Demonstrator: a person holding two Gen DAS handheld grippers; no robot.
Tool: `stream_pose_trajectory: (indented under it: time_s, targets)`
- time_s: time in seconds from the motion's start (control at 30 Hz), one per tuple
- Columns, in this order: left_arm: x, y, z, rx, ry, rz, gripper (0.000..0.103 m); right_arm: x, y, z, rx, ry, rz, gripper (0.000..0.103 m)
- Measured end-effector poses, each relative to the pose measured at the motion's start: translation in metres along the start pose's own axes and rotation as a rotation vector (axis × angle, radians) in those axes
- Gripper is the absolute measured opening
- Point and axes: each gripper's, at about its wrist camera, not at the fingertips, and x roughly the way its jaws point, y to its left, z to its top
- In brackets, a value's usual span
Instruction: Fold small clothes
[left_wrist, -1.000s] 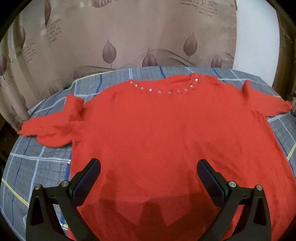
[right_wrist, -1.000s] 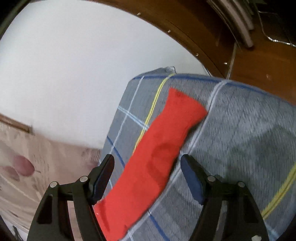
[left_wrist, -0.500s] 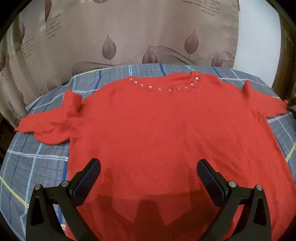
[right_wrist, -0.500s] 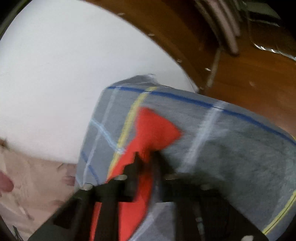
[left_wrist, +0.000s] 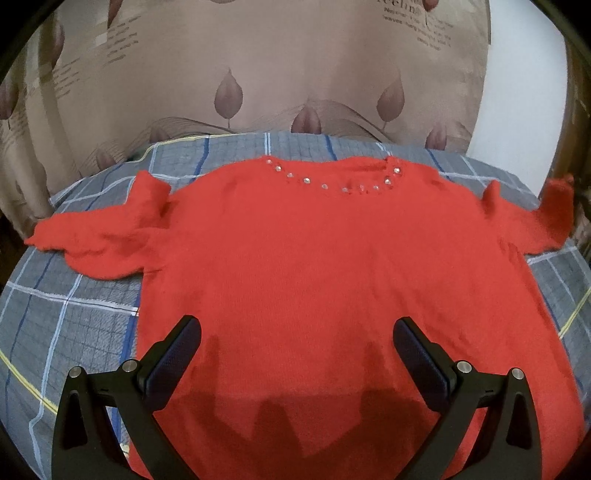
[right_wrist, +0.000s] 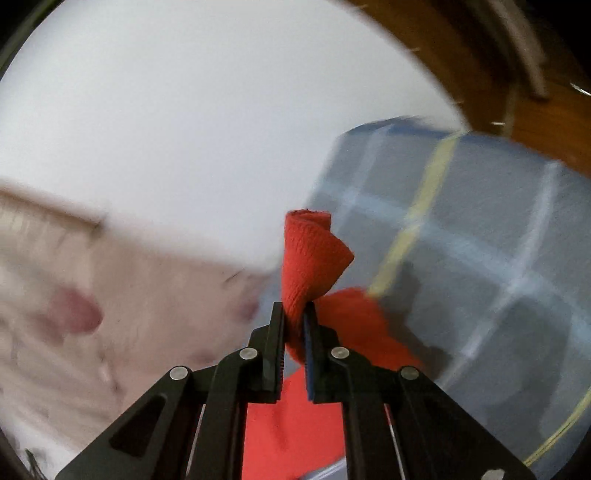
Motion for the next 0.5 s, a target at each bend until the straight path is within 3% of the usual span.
stream_pose_trajectory:
  time_s: [0.17, 0.27, 0.5]
  targets:
    - [-0.018, 0.023, 0.001, -0.096, -0.062, -0.025, 0.103, 0.053, 0.094, -0.079, -0.147, 0.135, 0.086, 0.008]
    - [-0.036, 0.052, 0.003, -0.178, -0.128, -0.052, 0.103, 0.101, 0.146, -0.148, -0.240, 0.234, 0.124, 0.008]
    - [-0.032, 0.119, 0.002, -0.275, -0.118, -0.009, 0.103, 0.200, 0.197, -0.282, -0.332, 0.424, 0.128, 0.008]
